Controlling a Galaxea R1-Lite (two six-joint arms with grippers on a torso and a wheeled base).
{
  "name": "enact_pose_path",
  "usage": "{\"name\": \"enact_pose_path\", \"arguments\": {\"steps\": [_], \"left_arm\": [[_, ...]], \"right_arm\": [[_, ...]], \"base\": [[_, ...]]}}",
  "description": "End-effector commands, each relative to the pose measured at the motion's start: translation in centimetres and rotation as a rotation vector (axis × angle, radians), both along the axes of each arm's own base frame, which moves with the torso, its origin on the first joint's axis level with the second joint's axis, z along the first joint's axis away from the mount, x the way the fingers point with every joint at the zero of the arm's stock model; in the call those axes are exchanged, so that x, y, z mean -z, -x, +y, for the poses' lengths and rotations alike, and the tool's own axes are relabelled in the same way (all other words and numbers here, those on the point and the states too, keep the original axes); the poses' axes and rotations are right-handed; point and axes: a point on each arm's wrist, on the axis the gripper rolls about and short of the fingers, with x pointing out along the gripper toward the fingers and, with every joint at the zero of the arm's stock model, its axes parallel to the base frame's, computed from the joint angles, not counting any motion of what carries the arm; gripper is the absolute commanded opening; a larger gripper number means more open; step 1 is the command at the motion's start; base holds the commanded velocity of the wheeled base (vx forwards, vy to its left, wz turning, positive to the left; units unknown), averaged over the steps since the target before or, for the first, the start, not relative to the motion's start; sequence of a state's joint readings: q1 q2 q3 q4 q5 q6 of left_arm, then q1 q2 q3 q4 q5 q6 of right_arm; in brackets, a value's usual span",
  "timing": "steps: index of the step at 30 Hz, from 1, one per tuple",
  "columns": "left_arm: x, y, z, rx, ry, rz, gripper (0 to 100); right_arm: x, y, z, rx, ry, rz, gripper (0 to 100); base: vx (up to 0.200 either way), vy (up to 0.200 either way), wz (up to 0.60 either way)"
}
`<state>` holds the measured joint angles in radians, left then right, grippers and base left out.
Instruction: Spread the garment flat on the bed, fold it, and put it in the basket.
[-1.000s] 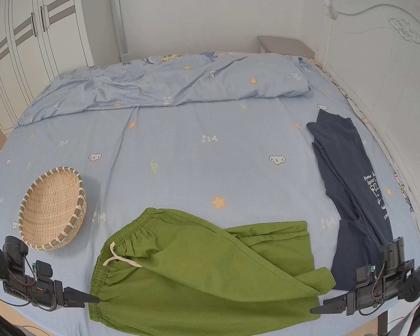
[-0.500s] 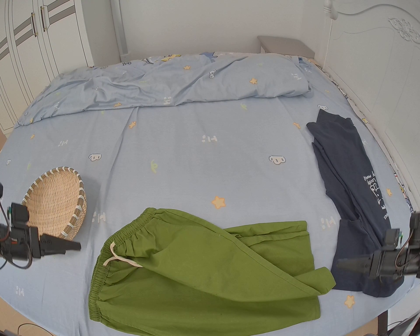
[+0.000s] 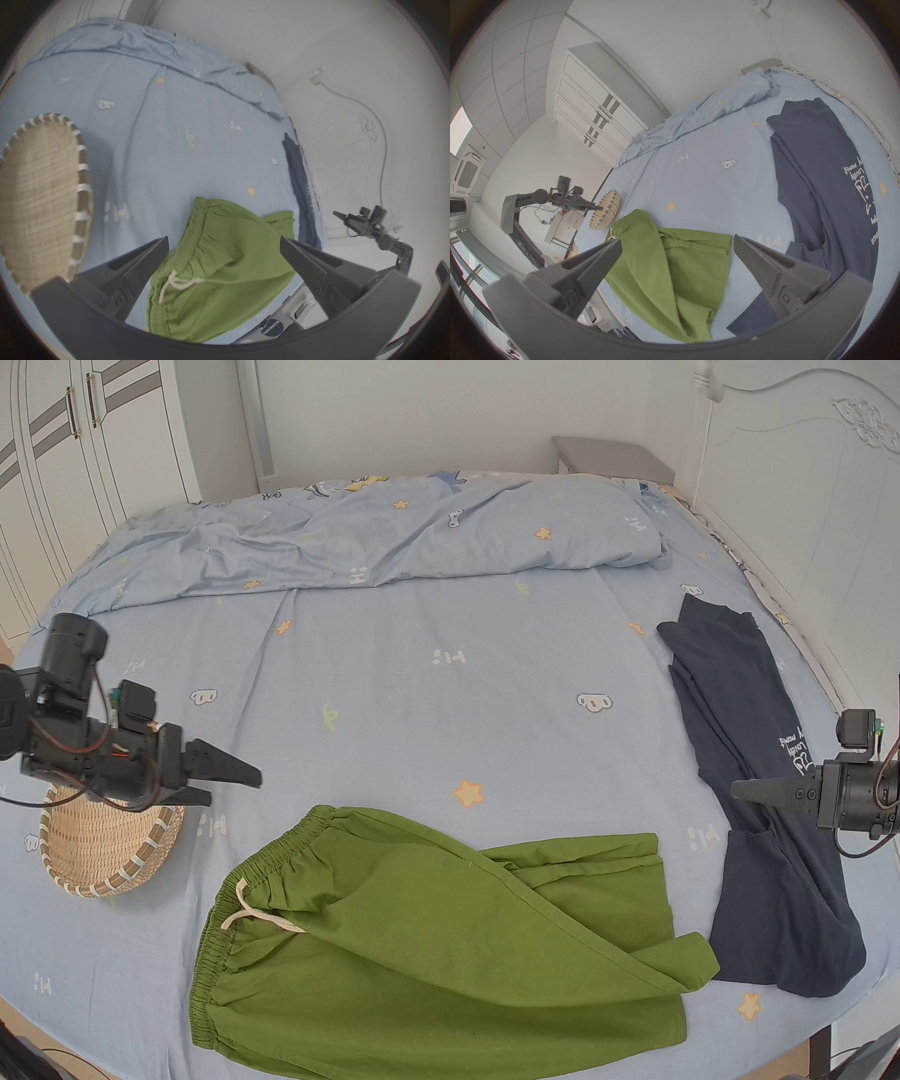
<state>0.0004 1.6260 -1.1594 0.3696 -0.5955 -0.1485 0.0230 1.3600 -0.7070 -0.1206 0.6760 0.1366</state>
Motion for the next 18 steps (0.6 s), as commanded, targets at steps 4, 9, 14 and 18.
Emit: {"name": "enact_pose_path", "arguments": {"steps": [4, 9, 14, 18], "left_arm": [[7.3, -8.2, -3.9, 0.058, -0.055, 0.153, 100], [8.9, -9.1, -3.9, 0.060, -0.051, 0.181, 100], [10.0, -9.9, -4.0, 0.057, -0.049, 0.189, 100], [10.2, -10.3, -4.0, 0.057, -0.044, 0.177, 100]], "right_arm": [[-2.0, 0.4, 3.3, -0.059, 0.069, -0.002, 100], [-1.8, 0.6, 3.7, -0.074, 0.071, 0.004, 100], [-1.7, 0.6, 3.7, -0.074, 0.072, 0.005, 100], [-1.7, 0.6, 3.7, -0.074, 0.071, 0.002, 100]], "base": [[0.000, 0.000, 0.00], [0.000, 0.000, 0.00], [0.000, 0.000, 0.00], [0.000, 0.000, 0.00]]}}
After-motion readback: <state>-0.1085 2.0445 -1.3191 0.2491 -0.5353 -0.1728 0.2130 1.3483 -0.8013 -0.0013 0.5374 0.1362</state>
